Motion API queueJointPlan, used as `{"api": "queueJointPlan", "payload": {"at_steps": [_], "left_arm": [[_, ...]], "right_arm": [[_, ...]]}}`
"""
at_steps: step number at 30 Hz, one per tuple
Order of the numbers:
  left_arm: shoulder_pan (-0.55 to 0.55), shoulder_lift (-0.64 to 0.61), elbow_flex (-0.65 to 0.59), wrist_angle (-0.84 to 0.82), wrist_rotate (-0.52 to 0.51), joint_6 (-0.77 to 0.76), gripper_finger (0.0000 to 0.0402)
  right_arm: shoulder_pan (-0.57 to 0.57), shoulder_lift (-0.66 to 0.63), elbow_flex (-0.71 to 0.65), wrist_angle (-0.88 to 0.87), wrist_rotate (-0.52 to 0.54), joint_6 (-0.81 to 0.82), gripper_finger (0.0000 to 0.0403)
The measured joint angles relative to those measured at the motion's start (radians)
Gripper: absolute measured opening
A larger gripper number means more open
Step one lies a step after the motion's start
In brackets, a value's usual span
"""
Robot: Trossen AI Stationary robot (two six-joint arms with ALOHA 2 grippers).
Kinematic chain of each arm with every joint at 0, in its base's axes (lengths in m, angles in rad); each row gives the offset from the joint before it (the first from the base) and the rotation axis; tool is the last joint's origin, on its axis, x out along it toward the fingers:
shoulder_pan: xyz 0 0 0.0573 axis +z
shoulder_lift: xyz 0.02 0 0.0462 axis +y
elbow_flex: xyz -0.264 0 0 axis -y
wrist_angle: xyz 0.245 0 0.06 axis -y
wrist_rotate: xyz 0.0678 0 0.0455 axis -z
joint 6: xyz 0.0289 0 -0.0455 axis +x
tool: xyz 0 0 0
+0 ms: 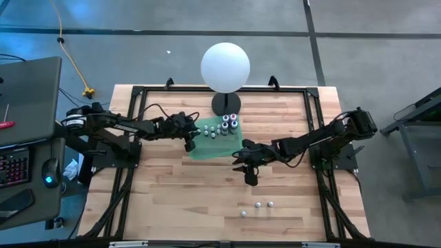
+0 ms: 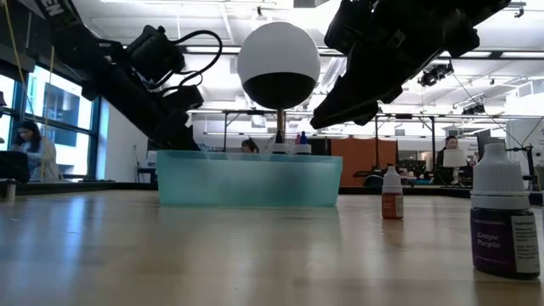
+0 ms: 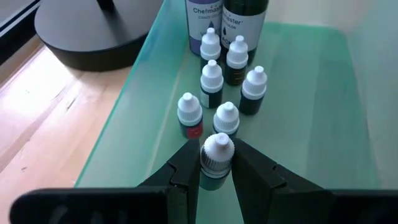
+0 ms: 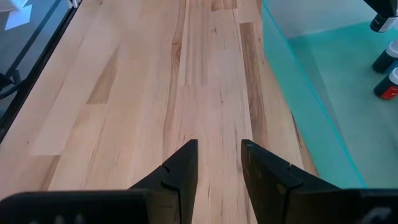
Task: Pick & Place food coloring
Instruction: Put the small blue food coloring bottle into the green bin, then put the orange food coloring bottle into the green bin
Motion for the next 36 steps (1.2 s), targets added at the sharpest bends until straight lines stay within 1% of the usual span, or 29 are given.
{"api": "queueJointPlan", "payload": {"at_steps": [6, 25, 28, 31, 34, 36], "left_arm": [[0.000, 0.000, 0.001, -0.007, 0.024, 0.000, 0.0075], [0.000, 0.000, 0.002, -0.022, 0.003, 0.000, 0.0076], [0.000, 0.000, 0.002, -0.022, 0.006, -0.001, 0.0088], [0.000, 0.000, 0.002, -0.022, 0.007, -0.001, 0.0111], [-0.001, 0.000, 0.001, -0.022, -0.016, 0.000, 0.0131], [0.000, 0.000, 0.001, -0.022, -0.040, 0.000, 0.0135]], "right_arm": [[0.000, 0.000, 0.000, 0.000, 0.000, 0.000, 0.0114], [0.000, 0.000, 0.000, 0.000, -0.019, 0.000, 0.0114], [0.000, 0.000, 0.000, -0.001, -0.019, 0.000, 0.0114], [0.000, 0.000, 0.000, 0.000, -0.019, 0.000, 0.0114], [0.000, 0.000, 0.000, 0.000, -0.019, 0.000, 0.0114], [0.000, 0.000, 0.000, -0.001, -0.019, 0.000, 0.0114]]}}
